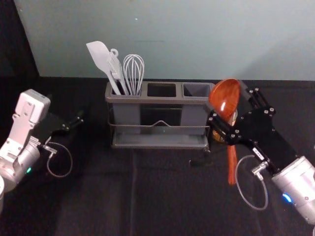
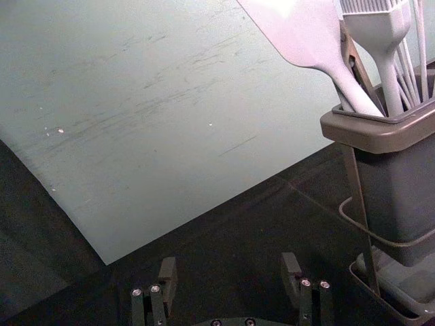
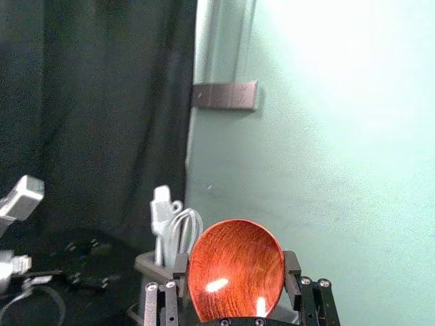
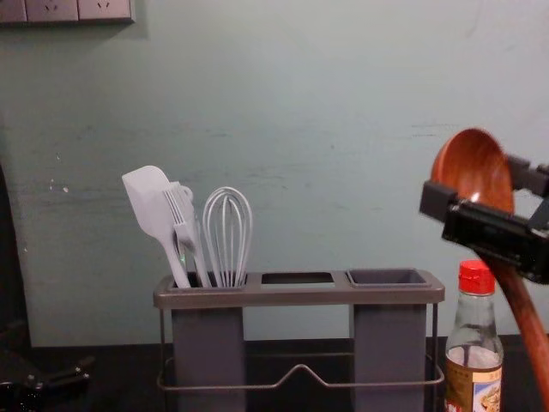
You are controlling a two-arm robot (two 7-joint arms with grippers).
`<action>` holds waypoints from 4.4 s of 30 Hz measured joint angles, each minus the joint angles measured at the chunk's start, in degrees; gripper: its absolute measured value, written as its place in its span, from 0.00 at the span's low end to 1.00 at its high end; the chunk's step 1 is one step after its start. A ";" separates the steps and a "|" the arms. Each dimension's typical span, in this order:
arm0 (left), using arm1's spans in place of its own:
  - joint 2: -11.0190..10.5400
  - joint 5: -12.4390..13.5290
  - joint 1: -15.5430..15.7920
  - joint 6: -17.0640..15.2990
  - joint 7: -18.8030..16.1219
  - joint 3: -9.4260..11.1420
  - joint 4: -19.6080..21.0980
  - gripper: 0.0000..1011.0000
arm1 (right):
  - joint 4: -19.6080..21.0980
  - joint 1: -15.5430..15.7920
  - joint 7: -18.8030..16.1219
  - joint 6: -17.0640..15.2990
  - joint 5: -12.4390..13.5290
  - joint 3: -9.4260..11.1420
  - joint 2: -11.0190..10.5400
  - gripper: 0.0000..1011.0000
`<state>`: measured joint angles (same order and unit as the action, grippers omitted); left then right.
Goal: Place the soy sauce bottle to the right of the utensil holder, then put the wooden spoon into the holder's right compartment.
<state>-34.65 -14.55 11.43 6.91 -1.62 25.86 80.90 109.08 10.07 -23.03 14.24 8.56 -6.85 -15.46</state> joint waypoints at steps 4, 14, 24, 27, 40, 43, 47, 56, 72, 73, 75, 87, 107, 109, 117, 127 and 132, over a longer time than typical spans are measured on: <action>0.00 0.00 0.00 0.00 0.00 0.00 0.00 0.99 | -0.44 0.26 2.47 1.57 -2.17 -0.34 0.48 0.83; 0.00 0.00 0.00 0.00 0.00 0.00 0.00 0.99 | -0.52 0.23 2.74 1.71 -2.53 -0.50 0.50 0.83; 0.00 0.00 0.00 0.00 0.00 0.00 0.00 0.99 | -0.51 0.15 2.41 1.62 -2.30 -0.50 0.45 0.83; 0.00 0.00 0.00 0.00 0.00 0.00 0.00 0.99 | -0.50 0.14 2.34 1.55 -2.26 -0.50 0.43 0.83; 0.00 0.00 0.00 0.00 0.00 0.00 0.00 0.99 | -5.44 -6.48 2.64 1.94 -1.79 -2.31 0.25 0.83; 0.00 0.00 0.00 0.00 0.00 0.00 0.00 0.99 | -6.90 -9.05 2.31 1.90 -1.44 -2.94 0.16 0.83; 0.00 0.00 0.00 0.00 0.00 0.00 0.00 0.99 | -9.68 -13.61 1.23 1.70 -0.91 -4.16 0.01 0.83; 0.00 0.00 0.00 0.00 0.00 0.00 0.00 0.99 | -16.77 -24.17 -0.56 3.36 -0.04 -6.97 0.50 0.83; 0.00 0.00 0.00 0.00 0.00 0.00 0.00 0.99 | -28.90 -34.51 -1.04 11.84 -0.21 -10.47 2.91 0.83; 0.00 0.00 0.00 0.00 0.00 0.00 0.00 0.99 | -29.52 -34.91 -1.04 12.32 -0.34 -10.57 3.10 0.83; 0.00 0.00 0.00 0.00 0.00 0.00 0.00 0.99 | -31.34 -35.96 -1.03 13.48 -0.73 -10.83 3.48 0.83; 0.00 0.00 0.00 0.00 0.00 0.00 0.00 0.99 | -38.93 -38.21 -0.90 19.28 -2.57 -11.49 5.03 0.83; 0.00 0.00 0.00 0.00 0.00 0.00 0.00 0.99 | -47.31 -37.27 -1.55 26.40 -3.65 -10.70 6.72 0.83; 0.00 0.00 0.00 0.00 0.00 0.00 0.00 0.99 | -48.02 -37.07 -1.79 26.90 -3.64 -10.56 6.86 0.83; 0.00 0.00 0.00 0.00 0.00 0.00 0.00 0.99 | -49.48 -36.17 -1.88 28.02 -3.64 -9.97 7.27 0.83; 0.00 0.00 0.00 0.00 0.00 0.00 0.00 0.99 | -50.16 -34.78 -2.32 28.75 -3.35 -9.31 7.61 0.83; 0.00 0.00 0.00 0.00 0.00 0.00 0.00 0.99 | -50.24 -34.35 -2.79 28.92 -2.86 -9.12 7.72 0.83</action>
<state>-34.65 -14.55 11.43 6.91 -1.62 25.86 80.90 58.84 -24.28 -25.81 43.16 5.70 -15.97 -7.75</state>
